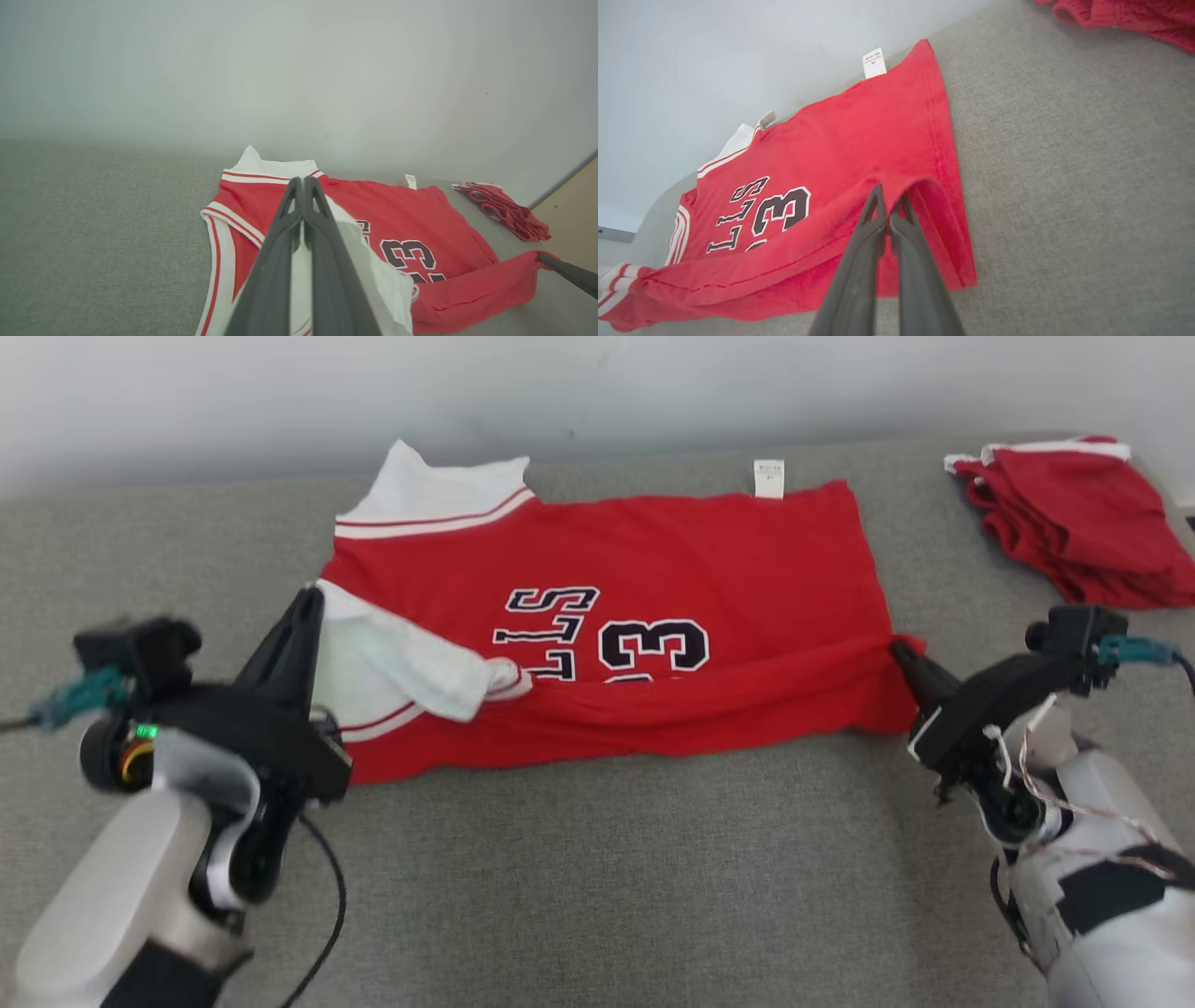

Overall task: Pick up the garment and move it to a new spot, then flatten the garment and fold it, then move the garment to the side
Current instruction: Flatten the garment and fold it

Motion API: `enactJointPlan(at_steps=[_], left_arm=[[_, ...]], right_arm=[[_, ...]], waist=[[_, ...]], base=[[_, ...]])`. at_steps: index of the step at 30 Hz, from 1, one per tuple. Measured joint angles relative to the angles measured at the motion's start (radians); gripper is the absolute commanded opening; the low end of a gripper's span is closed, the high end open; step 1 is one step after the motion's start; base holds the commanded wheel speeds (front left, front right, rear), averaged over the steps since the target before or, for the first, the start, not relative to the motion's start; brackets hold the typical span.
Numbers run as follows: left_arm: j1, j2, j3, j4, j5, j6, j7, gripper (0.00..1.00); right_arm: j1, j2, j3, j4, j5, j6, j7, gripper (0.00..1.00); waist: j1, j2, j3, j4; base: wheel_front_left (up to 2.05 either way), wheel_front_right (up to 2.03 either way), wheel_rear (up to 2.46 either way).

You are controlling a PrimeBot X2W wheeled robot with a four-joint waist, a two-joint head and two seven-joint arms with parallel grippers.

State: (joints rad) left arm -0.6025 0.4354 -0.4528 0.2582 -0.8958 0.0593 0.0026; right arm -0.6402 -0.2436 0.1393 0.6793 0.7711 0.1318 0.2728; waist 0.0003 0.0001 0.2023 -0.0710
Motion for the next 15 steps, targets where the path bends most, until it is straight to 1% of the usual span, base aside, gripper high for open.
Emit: enactJointPlan(at_steps=[2,4,7,11,12,13,14,15], left_arm=[[-0.083,-0.025,-0.02,0.102,0.011,-0.037,0.003,0.0],[-0.158,-0.046,-0.028,0.205,0.02,-0.065,0.005,0.0],[-0.243,-0.072,-0.052,0.34,0.039,-0.106,-0.002,0.0],[-0.313,-0.1,-0.069,0.478,0.048,-0.141,-0.026,0.0],[-0.325,-0.106,-0.073,0.509,0.052,-0.148,-0.039,0.0],[-0.335,-0.112,-0.081,0.535,0.059,-0.149,-0.051,0.0],[-0.344,-0.114,-0.088,0.558,0.071,-0.155,-0.067,0.4],[-0.35,-0.118,-0.09,0.58,0.081,-0.157,-0.091,1.0]], right_arm=[[-0.061,0.007,0.002,0.072,-0.017,0.0,-0.018,0.0],[-0.111,0.018,0.011,0.132,-0.031,0.0,-0.037,0.0],[-0.171,0.035,0.03,0.196,-0.034,0.0,-0.067,0.0],[-0.217,0.045,0.066,0.249,-0.033,0.0,-0.116,0.0],[-0.223,0.045,0.074,0.252,-0.031,0.0,-0.134,0.21],[-0.227,0.046,0.082,0.256,-0.024,0.0,-0.148,0.59],[-0.231,0.046,0.093,0.263,-0.019,0.0,-0.158,1.0],[-0.232,0.045,0.102,0.265,-0.013,0.0,-0.176,1.0]], waist=[[0.0,0.0,0.026,-0.002],[0.0,0.0,0.05,-0.004],[0.0001,0.0001,0.084,-0.008],[0.0001,0.0001,0.119,-0.017],[0.0001,0.0001,0.124,-0.021],[0.0001,0.0001,0.129,-0.024],[0.0001,0.0001,0.131,-0.028],[0.0,0.0001,0.132,-0.03]], base=[[0.0,0.0,0.0],[0.0,0.0,0.0],[0.0,0.0,0.0],[0.0,0.0,0.0],[0.0,0.0,0.0],[0.0,0.0,0.0],[0.0,0.0,0.0],[0.0,0.0,0.0]])
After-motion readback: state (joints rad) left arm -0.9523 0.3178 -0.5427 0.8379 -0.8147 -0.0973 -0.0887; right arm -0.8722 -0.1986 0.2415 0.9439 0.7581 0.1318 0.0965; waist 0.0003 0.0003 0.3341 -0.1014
